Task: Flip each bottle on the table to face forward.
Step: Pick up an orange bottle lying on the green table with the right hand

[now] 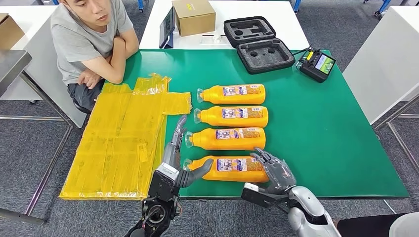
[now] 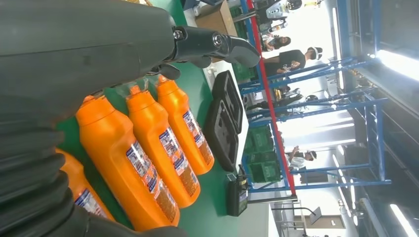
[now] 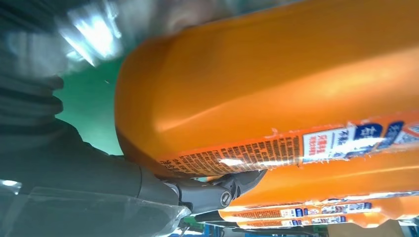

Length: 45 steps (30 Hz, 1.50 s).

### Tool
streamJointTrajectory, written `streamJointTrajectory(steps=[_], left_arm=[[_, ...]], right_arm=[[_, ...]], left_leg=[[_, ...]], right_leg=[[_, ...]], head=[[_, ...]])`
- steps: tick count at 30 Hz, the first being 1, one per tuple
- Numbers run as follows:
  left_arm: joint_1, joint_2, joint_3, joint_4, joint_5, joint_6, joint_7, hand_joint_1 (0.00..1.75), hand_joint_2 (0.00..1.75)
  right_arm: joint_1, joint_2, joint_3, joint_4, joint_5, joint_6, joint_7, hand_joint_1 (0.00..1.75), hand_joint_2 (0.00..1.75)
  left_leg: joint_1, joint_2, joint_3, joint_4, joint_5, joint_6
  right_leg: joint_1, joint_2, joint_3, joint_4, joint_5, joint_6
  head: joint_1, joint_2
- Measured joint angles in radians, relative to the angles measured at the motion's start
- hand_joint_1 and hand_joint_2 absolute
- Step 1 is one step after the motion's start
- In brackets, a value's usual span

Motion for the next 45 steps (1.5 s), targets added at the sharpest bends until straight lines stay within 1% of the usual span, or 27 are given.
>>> streamJointTrajectory(steps=[3, 6, 7, 12, 19, 22, 23, 26, 29, 34, 36, 41, 45], left_arm=[[-0.002, -0.001, -0.001, 0.0, 0.001, 0.0, 0.0, 0.0, 1.75], [-0.003, -0.001, -0.001, 0.0, 0.002, 0.0, 0.0, 0.0, 1.75], [-0.004, -0.001, -0.001, 0.0, 0.002, 0.0, 0.0, 0.0, 1.75], [-0.004, -0.001, -0.001, 0.0, 0.002, -0.002, 0.0, 0.0, 1.75], [-0.002, -0.001, -0.002, 0.0, 0.0, 0.003, 0.0, 0.0, 1.75], [0.002, -0.001, -0.002, 0.0, 0.0, 0.008, 0.0, 0.0, 1.75], [0.003, -0.001, -0.002, 0.0, 0.0, 0.012, 0.0, 0.0, 1.75], [0.009, -0.001, -0.001, 0.0, -0.002, 0.035, 0.0, 0.0, 1.75], [0.015, -0.001, -0.001, -0.005, -0.008, 0.061, 0.0, 0.0, 1.75], [0.035, 0.002, -0.009, -0.063, -0.034, 0.161, 0.0, 0.0, 1.75], [0.04, 0.005, -0.018, -0.093, -0.038, 0.186, 0.0, 0.0, 1.75], [0.045, 0.011, -0.029, -0.136, -0.044, 0.204, 0.0, 0.0, 1.75], [0.059, 0.012, -0.023, -0.186, -0.119, 0.224, 0.0, 0.0, 1.75]], right_arm=[[-0.02, -0.003, 0.0, 0.025, -0.002, -0.001, -0.003, 1.42, 1.75], [-0.033, -0.004, 0.0, 0.042, -0.002, -0.001, -0.005, 1.63, 1.75], [-0.036, -0.005, 0.0, 0.046, -0.003, -0.001, -0.005, 1.68, 1.75], [-0.042, -0.007, -0.004, 0.064, -0.022, 0.0, -0.005, 1.74, 1.75], [-0.038, -0.009, -0.015, 0.079, -0.061, 0.006, -0.013, 1.75, 1.75], [-0.042, -0.009, -0.019, 0.088, -0.095, 0.018, -0.035, 1.75, 1.75], [-0.043, -0.008, -0.023, 0.092, -0.125, 0.031, -0.058, 1.75, 1.75], [-0.042, 0.002, -0.044, 0.103, -0.26, 0.095, -0.158, 1.75, 1.75], [-0.036, 0.012, -0.059, 0.111, -0.318, 0.124, -0.205, 1.75, 1.75], [-0.03, 0.038, -0.076, 0.115, -0.372, 0.134, -0.23, 1.75, 1.75], [-0.029, 0.048, -0.082, 0.115, -0.384, 0.137, -0.233, 1.75, 1.75], [-0.027, 0.062, -0.09, 0.115, -0.393, 0.138, -0.237, 1.75, 1.75], [-0.027, 0.074, -0.094, 0.115, -0.411, 0.138, -0.247, 1.75, 1.75]], left_leg=[[0.0, 0.0, 0.002, 0.0, 0.0, 0.0], [0.0, 0.0, 0.004, 0.0, 0.0, 0.0], [0.0, 0.0, 0.004, 0.0, 0.0, 0.0], [0.0, 0.0, 0.005, 0.0, 0.0, 0.001], [0.0, 0.0, 0.005, 0.0, -0.001, 0.001], [0.0, 0.0, 0.005, 0.0, -0.001, 0.001], [0.0, 0.0, 0.005, 0.0, -0.001, 0.001], [0.0, 0.0, 0.005, 0.0, -0.001, 0.001], [0.0, 0.0, 0.004, 0.0, -0.001, 0.001], [0.0, 0.0, 0.003, 0.0, -0.001, 0.001], [0.0, 0.0, 0.003, 0.0, -0.001, 0.001], [0.0, 0.0, 0.002, 0.0, -0.001, 0.001], [0.0, 0.0, 0.001, 0.0, -0.001, 0.001]], right_leg=[[0.0, 0.0, 0.002, 0.0, 0.0, 0.0], [0.0, 0.0, 0.003, 0.0, 0.0, 0.0], [0.0, 0.0, 0.003, 0.0, 0.0, 0.0], [0.0, 0.0, 0.005, 0.0, 0.0, 0.0], [0.0, 0.0, 0.005, -0.001, 0.0, 0.0], [0.0, 0.0, 0.006, -0.001, 0.0, 0.0], [0.0, 0.0, 0.006, 0.0, 0.0, 0.0], [0.0, 0.0, 0.006, 0.0, 0.0, 0.0], [0.0, 0.0, 0.005, 0.0, 0.0, 0.0], [0.0, 0.0, 0.004, 0.0, 0.0, 0.0], [0.0, 0.0, 0.004, 0.0, 0.0, 0.0], [0.0, 0.0, 0.003, 0.0, -0.001, 0.0], [0.0, 0.0, 0.002, 0.0, -0.001, 0.0]], head=[[0.0, 0.0], [0.0, 0.0], [0.0, 0.0], [0.0, 0.0], [0.0, 0.0], [0.0, 0.0], [0.0, 0.0], [0.0, 0.0], [0.0, 0.0], [0.0, 0.0], [0.0, 0.0], [0.0, 0.0], [0.0, 0.0]])
